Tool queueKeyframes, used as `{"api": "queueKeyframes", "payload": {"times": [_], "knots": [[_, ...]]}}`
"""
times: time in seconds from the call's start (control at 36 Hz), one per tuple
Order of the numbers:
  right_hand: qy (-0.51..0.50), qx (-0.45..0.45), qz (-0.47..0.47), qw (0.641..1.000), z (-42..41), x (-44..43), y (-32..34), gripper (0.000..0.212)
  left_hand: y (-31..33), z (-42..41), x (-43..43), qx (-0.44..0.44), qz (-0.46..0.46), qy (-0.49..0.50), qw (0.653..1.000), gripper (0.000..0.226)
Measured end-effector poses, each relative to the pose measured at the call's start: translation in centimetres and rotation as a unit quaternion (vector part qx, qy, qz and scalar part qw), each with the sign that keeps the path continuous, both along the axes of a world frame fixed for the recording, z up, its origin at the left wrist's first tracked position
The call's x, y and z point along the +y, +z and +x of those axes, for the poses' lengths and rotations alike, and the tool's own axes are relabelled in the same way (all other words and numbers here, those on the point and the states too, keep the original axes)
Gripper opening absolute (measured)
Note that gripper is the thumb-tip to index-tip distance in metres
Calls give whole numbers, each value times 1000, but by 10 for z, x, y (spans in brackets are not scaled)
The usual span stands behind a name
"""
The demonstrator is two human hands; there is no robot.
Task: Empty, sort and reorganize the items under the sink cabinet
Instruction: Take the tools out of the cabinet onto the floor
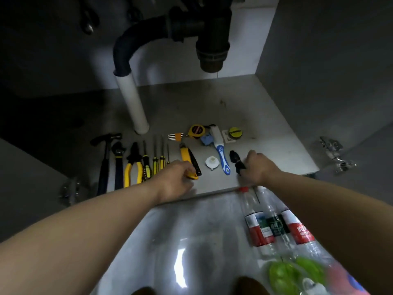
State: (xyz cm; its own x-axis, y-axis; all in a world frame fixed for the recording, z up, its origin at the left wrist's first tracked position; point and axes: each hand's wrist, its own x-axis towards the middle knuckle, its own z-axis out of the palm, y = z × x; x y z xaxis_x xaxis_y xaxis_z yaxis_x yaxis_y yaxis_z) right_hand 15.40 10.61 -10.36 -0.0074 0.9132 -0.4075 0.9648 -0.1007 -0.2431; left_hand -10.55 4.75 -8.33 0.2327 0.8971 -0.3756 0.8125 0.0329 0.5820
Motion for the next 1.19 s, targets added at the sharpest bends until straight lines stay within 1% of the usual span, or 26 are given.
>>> {"api": "queueKeyframes", "payload": {"times": [0.08, 0.19, 0.25, 0.31, 0.36, 0.39, 0.42, 0.47, 0.5, 0.53, 0.56, 0.58, 0.61, 0.67, 0.69, 0.75, 0.78, 0.81, 0.86, 0.92, 0.94, 1.0, 1.06, 1.11, 1.19], "knots": [[-67, 13, -4, 998, -6, 9, -21, 50, -14, 22, 7, -84, -6, 65, 994, 19], [-130, 45, 11, 990, -5, 7, -38, 33, -24, 48, 9, -175, -34, 117, 977, 17], [-184, 107, 33, 977, -4, 0, -40, 27, -24, 58, 6, -212, -62, 151, 963, 22], [-207, 240, 30, 948, -7, -11, -32, 20, -22, 66, 1, -271, -103, 191, 938, 30], [-180, 384, -34, 905, -10, -23, -20, 9, -17, 72, -2, -332, -145, 216, 907, 34], [-148, 426, -80, 889, -10, -27, -14, 8, -15, 74, -1, -357, -161, 226, 892, 34], [-114, 445, -126, 879, -10, -31, -9, 10, -13, 75, 0, -383, -169, 240, 876, 31], [-68, 451, -191, 869, -10, -32, -1, 20, -11, 72, 3, -421, -163, 275, 849, 26], [-56, 454, -202, 866, -10, -29, 1, 22, -12, 71, 5, -426, -152, 291, 843, 25], [-53, 465, -193, 862, -11, -24, 4, 19, -13, 67, 7, -423, -141, 304, 842, 26], [-60, 473, -160, 865, -11, -17, 5, 15, -13, 63, 9, -414, -127, 314, 845, 28], [-72, 463, -105, 877, -12, -7, 6, 12, -15, 59, 10, -402, -117, 323, 849, 29], [-81, 428, -38, 900, -10, 5, 5, 13, -16, 55, 11, -386, -108, 329, 855, 31], [-57, 311, 76, 946, -5, 34, 0, 22, -20, 49, 12, -355, -93, 334, 868, 33], [-22, 240, 103, 965, -2, 50, -4, 28, -21, 47, 10, -355, -93, 337, 867, 34], [41, 99, 98, 989, 1, 78, -11, 47, -21, 45, 4, -377, -120, 334, 856, 34], [55, 52, 78, 994, 0, 89, -14, 59, -21, 45, 0, -385, -140, 324, 853, 33], [59, 24, 59, 996, -4, 98, -15, 70, -20, 44, -4, -383, -155, 306, 857, 30], [63, -4, 25, 998, -13, 112, -18, 85, -22, 45, -10, -359, -180, 258, 879, 23], [73, -41, -3, 996, -19, 118, -23, 89, -23, 47, -13, -333, -207, 220, 893, 10], [80, -58, -6, 995, -21, 116, -25, 87, -24, 48, -15, -321, -223, 205, 897, 12], [90, -69, 34, 993, -21, 104, -29, 72, -23, 51, -19, -296, -258, 184, 901, 23], [110, -79, 87, 987, -12, 85, -31, 57, -22, 56, -24, -273, -278, 163, 906, 21], [144, -91, 99, 980, -4, 69, -32, 55, -22, 59, -26, -258, -288, 144, 911, 13], [168, -59, 87, 980, 2, 51, -32, 58, -26, 63, -31, -237, -284, 97, 924, 18]]}}
